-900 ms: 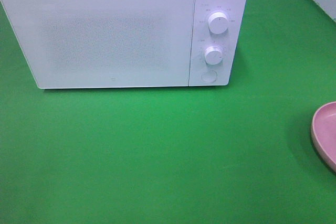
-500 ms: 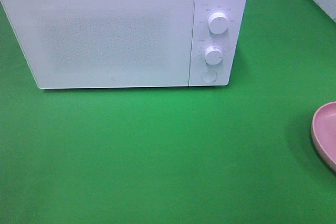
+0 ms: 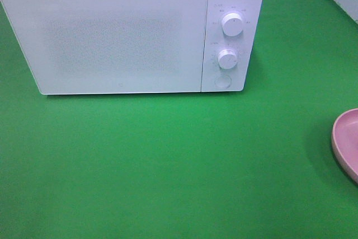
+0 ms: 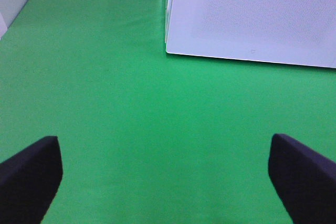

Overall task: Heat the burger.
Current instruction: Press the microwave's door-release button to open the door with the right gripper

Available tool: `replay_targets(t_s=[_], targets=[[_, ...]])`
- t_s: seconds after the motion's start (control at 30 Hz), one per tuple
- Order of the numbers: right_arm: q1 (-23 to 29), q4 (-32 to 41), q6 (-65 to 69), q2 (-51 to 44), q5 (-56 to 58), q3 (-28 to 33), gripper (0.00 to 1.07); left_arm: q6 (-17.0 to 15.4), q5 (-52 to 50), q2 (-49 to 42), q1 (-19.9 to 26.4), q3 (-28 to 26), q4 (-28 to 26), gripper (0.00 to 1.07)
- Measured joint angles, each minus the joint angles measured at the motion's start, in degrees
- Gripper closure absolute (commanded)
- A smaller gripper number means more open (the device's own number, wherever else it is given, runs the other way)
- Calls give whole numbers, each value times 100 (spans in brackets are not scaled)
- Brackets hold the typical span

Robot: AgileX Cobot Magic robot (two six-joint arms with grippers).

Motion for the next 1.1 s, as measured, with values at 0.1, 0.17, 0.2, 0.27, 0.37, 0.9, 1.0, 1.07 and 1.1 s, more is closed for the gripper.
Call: replay_targets(t_s=[0.1, 0.17, 0.2, 0.27, 0.37, 0.9, 1.0, 1.07, 1.1], targets=[[0, 0, 0, 97, -97, 0, 34, 0, 0, 0, 0, 0, 0, 7], [0, 0, 0, 292, -281, 0, 34, 0, 0, 0, 0, 0, 0, 7], [0, 0, 0, 458, -453, 0, 34, 0, 0, 0, 0, 0, 0, 7], [0, 0, 0, 607, -630, 6, 34, 0, 0, 0, 0, 0, 0, 7], [0, 0, 0, 871, -1049, 160, 34, 0, 0, 0, 0, 0, 0, 7], [0, 0, 11, 1667, -3209, 1283, 34, 0, 0, 0, 0, 0, 0, 7], [0, 0, 195, 1942, -3822, 1455, 34, 0, 0, 0, 0, 0, 0, 7], [0, 0, 212, 2091, -4068, 1495, 34, 0, 0, 0, 0, 0, 0, 7], [0, 0, 212, 2091, -4068, 1495, 34, 0, 0, 0, 0, 0, 0, 7]])
